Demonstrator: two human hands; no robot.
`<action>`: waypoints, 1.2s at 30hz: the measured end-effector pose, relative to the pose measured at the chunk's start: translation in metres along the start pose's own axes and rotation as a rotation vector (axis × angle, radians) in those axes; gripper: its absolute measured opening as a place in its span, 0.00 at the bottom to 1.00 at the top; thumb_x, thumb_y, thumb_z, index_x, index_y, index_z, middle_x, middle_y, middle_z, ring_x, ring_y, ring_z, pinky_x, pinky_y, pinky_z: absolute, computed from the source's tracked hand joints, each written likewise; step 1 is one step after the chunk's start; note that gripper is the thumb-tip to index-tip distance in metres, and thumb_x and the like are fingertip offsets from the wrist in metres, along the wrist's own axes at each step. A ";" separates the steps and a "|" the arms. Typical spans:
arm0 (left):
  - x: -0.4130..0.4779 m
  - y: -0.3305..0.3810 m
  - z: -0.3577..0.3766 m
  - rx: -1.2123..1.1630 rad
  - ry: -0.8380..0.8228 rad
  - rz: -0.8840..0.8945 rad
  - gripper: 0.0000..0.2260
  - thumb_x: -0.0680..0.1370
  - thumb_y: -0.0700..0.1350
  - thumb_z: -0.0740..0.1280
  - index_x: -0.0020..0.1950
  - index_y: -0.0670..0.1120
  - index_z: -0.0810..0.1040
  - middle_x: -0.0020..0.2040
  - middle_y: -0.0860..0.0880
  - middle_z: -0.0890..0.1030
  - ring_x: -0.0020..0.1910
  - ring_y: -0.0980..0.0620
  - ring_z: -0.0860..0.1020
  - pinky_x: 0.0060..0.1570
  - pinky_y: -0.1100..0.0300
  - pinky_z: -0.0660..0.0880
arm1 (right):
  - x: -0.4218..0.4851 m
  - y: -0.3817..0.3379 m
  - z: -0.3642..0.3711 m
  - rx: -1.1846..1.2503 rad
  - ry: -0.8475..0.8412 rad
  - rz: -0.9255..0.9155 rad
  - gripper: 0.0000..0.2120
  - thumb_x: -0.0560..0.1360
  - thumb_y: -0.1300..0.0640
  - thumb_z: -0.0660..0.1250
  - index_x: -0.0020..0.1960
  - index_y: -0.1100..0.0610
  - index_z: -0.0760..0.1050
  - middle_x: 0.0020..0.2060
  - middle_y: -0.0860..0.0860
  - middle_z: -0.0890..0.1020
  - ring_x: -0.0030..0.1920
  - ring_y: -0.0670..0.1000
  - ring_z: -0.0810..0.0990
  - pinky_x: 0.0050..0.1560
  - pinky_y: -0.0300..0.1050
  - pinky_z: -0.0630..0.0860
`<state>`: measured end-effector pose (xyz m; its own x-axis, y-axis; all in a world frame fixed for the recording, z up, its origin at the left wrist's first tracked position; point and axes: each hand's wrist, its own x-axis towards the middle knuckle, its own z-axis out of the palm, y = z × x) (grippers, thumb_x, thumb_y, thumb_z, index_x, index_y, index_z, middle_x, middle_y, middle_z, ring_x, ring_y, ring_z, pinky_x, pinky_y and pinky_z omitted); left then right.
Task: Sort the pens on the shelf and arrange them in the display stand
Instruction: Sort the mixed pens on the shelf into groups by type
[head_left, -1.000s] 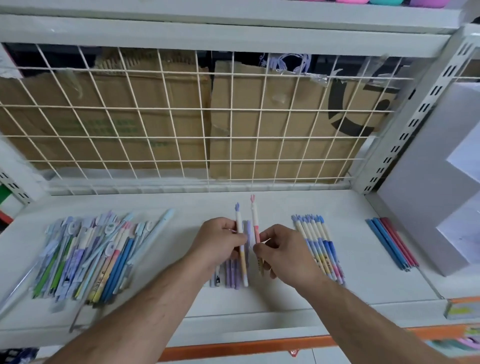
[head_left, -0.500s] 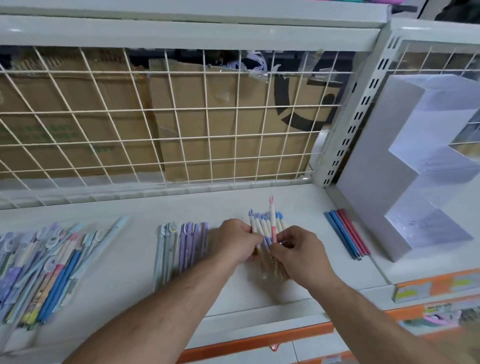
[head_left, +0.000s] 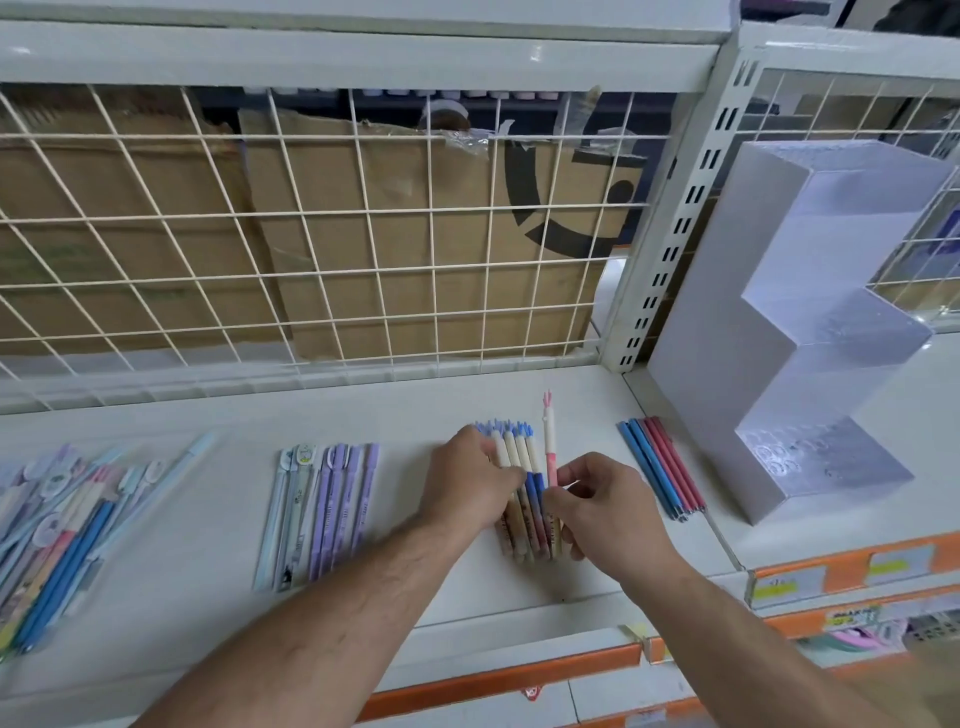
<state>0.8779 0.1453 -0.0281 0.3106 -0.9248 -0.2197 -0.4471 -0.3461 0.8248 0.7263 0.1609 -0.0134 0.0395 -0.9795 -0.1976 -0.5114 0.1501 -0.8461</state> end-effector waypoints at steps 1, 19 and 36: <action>0.000 0.000 0.001 -0.002 0.004 -0.005 0.13 0.71 0.46 0.75 0.48 0.52 0.74 0.38 0.60 0.74 0.33 0.61 0.76 0.28 0.65 0.69 | 0.000 0.000 -0.001 0.001 -0.003 0.001 0.03 0.74 0.60 0.71 0.44 0.54 0.78 0.31 0.51 0.82 0.24 0.47 0.77 0.29 0.43 0.78; -0.002 -0.024 -0.029 0.001 0.079 -0.037 0.07 0.76 0.41 0.62 0.49 0.51 0.77 0.46 0.54 0.80 0.43 0.56 0.77 0.33 0.62 0.69 | -0.005 -0.010 0.029 -0.212 -0.020 -0.085 0.06 0.76 0.50 0.69 0.44 0.51 0.77 0.35 0.48 0.83 0.30 0.47 0.81 0.35 0.43 0.79; -0.020 -0.047 -0.085 0.033 0.005 0.022 0.06 0.76 0.42 0.63 0.47 0.51 0.79 0.44 0.53 0.82 0.37 0.56 0.77 0.19 0.68 0.66 | 0.002 -0.032 0.089 -1.016 -0.074 -0.274 0.15 0.78 0.62 0.58 0.62 0.55 0.75 0.56 0.52 0.79 0.54 0.56 0.82 0.53 0.45 0.75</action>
<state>0.9642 0.1938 -0.0180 0.3047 -0.9314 -0.1994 -0.4809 -0.3311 0.8118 0.8196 0.1661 -0.0306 0.2969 -0.9472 -0.1210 -0.9546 -0.2915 -0.0610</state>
